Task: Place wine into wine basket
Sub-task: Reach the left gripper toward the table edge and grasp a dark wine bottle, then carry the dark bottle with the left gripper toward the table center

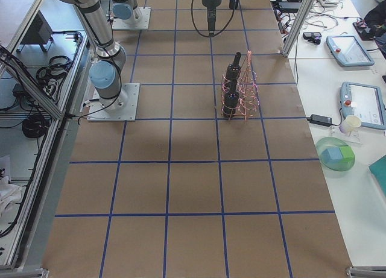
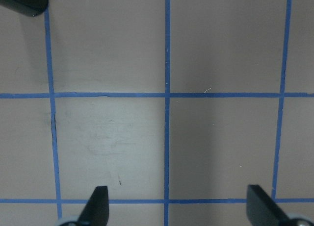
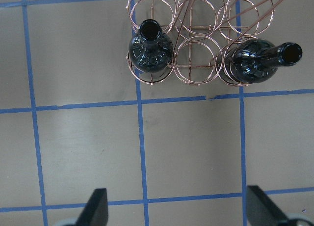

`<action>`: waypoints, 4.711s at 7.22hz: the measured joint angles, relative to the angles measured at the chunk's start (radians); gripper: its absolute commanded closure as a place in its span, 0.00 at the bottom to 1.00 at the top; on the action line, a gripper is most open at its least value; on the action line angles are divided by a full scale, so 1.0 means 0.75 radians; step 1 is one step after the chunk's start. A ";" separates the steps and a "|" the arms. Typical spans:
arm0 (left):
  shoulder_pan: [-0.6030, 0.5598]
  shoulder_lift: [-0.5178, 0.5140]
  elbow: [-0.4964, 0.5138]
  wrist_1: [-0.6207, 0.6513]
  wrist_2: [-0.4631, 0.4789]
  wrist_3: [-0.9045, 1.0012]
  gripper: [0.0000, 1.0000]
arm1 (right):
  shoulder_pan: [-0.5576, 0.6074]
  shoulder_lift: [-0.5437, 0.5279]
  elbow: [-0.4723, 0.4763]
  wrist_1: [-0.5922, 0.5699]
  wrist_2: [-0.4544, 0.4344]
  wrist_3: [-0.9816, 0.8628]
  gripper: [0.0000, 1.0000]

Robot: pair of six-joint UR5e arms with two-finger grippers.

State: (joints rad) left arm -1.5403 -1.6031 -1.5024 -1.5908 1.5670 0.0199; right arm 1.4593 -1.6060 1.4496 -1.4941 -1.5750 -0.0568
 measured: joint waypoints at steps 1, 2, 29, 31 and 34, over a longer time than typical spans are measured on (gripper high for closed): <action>0.061 -0.003 0.000 0.002 -0.007 0.055 0.00 | 0.000 0.000 0.000 0.000 0.000 0.000 0.00; 0.138 -0.015 0.003 0.032 -0.028 0.146 0.00 | 0.000 0.000 0.000 0.000 -0.001 0.000 0.00; 0.563 -0.512 0.001 0.997 -0.402 0.675 0.65 | -0.001 0.004 0.005 -0.048 -0.006 0.000 0.00; 0.564 -0.514 -0.001 1.000 -0.402 0.710 0.77 | -0.001 0.004 0.007 -0.047 -0.017 -0.001 0.00; 0.560 -0.506 -0.002 1.007 -0.403 0.724 0.85 | -0.001 0.005 0.010 -0.051 -0.022 -0.002 0.00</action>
State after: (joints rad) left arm -1.1203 -1.9828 -1.5038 -0.8352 1.2649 0.5631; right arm 1.4582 -1.6024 1.4570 -1.5321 -1.5912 -0.0580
